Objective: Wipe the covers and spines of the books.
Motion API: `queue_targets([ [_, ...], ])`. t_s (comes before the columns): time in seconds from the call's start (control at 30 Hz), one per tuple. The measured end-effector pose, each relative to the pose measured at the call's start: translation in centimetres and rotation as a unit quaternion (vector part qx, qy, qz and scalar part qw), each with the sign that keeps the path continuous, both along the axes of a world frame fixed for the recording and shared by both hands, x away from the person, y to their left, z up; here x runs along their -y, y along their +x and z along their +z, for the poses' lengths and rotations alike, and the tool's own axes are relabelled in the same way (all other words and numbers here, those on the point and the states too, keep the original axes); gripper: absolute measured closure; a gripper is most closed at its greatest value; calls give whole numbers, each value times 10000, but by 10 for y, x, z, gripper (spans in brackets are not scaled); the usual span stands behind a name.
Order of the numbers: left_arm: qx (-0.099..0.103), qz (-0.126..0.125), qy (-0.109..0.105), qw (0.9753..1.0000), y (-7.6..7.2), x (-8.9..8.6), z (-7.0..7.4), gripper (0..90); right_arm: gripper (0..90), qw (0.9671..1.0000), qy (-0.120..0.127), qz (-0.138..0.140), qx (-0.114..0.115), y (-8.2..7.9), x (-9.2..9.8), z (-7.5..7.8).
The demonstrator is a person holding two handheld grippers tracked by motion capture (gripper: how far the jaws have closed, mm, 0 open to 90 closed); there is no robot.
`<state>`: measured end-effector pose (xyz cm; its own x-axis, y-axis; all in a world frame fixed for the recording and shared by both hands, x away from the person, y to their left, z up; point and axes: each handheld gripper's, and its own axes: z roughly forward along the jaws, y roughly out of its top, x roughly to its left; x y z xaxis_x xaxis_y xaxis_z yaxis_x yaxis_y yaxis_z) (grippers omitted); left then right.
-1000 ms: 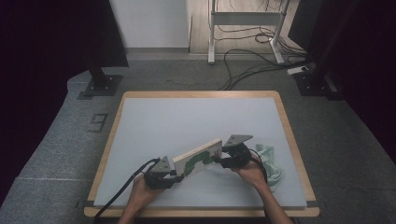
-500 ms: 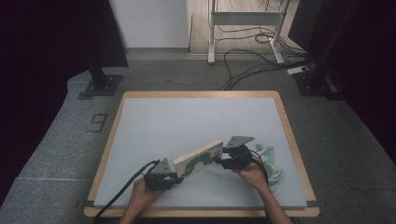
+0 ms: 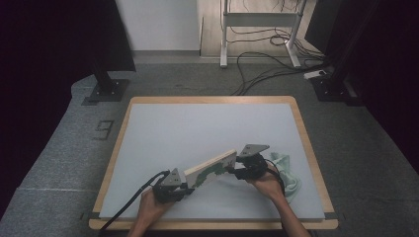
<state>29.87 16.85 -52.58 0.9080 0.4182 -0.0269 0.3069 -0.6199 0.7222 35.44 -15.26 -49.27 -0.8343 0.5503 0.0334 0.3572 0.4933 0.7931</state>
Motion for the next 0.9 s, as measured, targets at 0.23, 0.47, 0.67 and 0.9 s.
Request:
queue_targets([
  [0.23,14,2,2,10000,0,0,0,740,358,9998,-126,-168,7,-4,13,7],
  [0.47,-10,3,-8,10000,0,0,0,739,255,9968,-622,-499,17,-15,35,15],
  [0.67,-26,7,-23,10000,0,0,0,738,189,9933,-738,-880,-158,-24,65,16],
  [0.9,-36,2,-30,10000,1,0,0,737,137,9854,-847,-1417,-415,-32,104,4],
])
